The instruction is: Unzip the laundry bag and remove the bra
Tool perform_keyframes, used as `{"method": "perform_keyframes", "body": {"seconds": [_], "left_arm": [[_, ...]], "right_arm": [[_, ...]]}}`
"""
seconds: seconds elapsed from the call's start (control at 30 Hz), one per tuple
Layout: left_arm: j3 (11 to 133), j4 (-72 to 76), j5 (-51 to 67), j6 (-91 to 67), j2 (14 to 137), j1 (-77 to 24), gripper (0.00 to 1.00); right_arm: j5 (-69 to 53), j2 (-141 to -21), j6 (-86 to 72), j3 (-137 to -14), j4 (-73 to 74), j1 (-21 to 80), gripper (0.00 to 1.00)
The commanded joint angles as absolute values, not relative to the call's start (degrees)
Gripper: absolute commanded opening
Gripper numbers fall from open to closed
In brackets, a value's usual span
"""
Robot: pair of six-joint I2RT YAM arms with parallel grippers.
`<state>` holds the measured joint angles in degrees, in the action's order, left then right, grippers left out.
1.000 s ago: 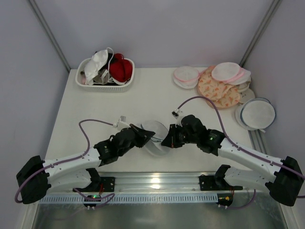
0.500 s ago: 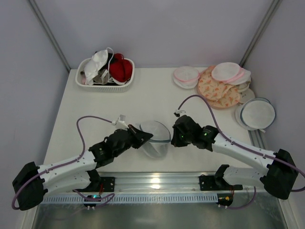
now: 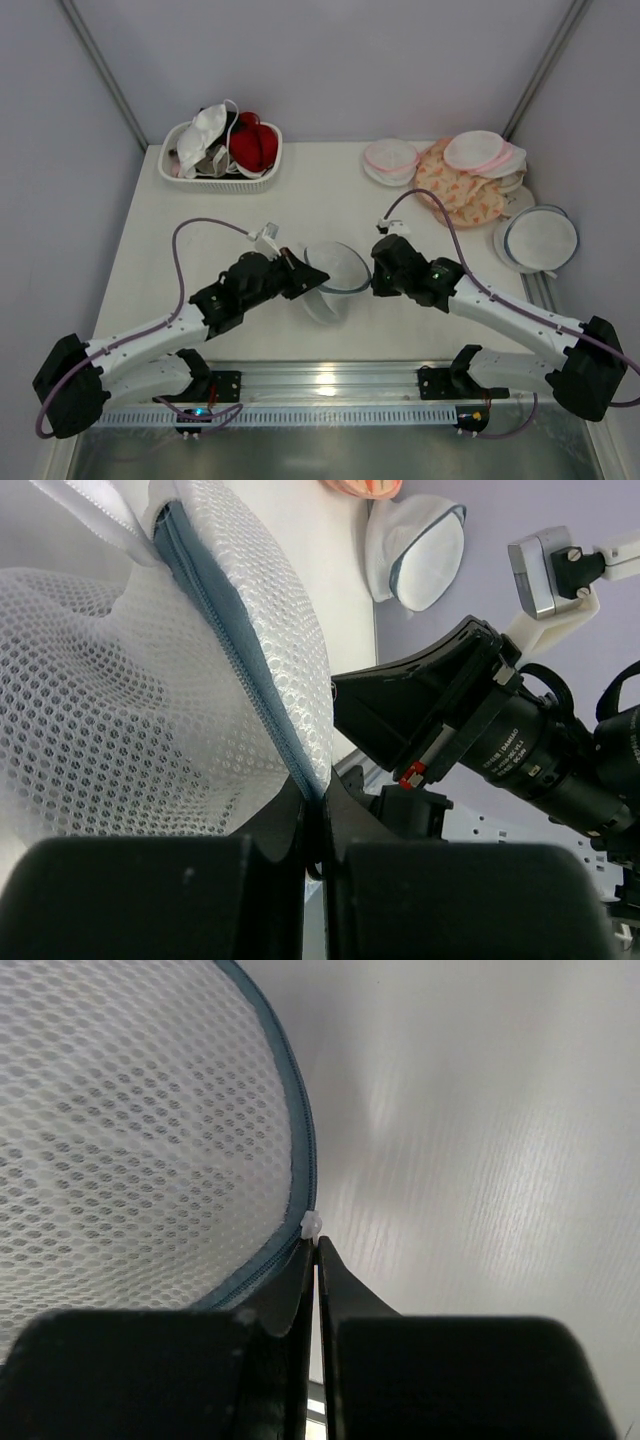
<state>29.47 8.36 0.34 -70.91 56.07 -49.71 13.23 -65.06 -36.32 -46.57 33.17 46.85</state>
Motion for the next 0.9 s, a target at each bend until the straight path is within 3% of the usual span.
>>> {"method": "perform_keyframes", "body": {"seconds": [0.0,0.17,0.23,0.3,0.33,0.37,0.4,0.43,0.47,0.7,0.87], "left_arm": [[36.63,14.22,5.01,-64.96,61.07,-49.31,0.02],[44.72,10.38,-3.67,-59.07,69.77,-49.04,0.15],[47.62,10.11,-4.48,-56.53,73.45,-47.82,0.16],[49.12,10.19,-2.57,-56.08,76.27,-46.15,0.25],[50.09,10.28,-1.94,-56.07,77.68,-44.32,0.35],[50.18,10.28,-1.50,-56.77,79.70,-43.77,0.61],[50.01,10.11,-1.93,-56.95,80.15,-43.33,0.73],[49.66,9.85,-2.63,-57.21,80.24,-43.16,0.94],[48.18,9.32,-3.33,-57.91,79.20,-43.15,0.99],[41.84,-1.92,-5.37,-66.59,69.44,-43.24,0.99],[38.24,-2.55,-3.69,-73.11,64.52,-45.79,0.99]], "right_arm": [[16.44,-60.83,-33.75,-46.32,34.10,45.79,0.04],[14.77,-56.96,-33.92,-46.23,35.33,45.79,0.04],[14.33,-56.17,-34.27,-45.88,35.42,45.79,0.04],[13.89,-55.20,-34.45,-45.62,35.33,45.79,0.04],[13.71,-54.93,-34.63,-45.44,35.25,45.79,0.04],[13.36,-54.76,-34.72,-45.27,34.90,45.70,0.04],[13.01,-54.58,-34.80,-45.09,34.89,45.79,0.04],[12.75,-54.58,-34.89,-45.09,34.81,45.79,0.04],[12.40,-54.67,-34.89,-44.74,34.37,45.79,0.04],[4.50,-56.51,-35.60,-41.93,27.18,45.79,0.04],[-11.76,-58.71,-37.35,-38.50,13.74,45.79,0.04]]}}
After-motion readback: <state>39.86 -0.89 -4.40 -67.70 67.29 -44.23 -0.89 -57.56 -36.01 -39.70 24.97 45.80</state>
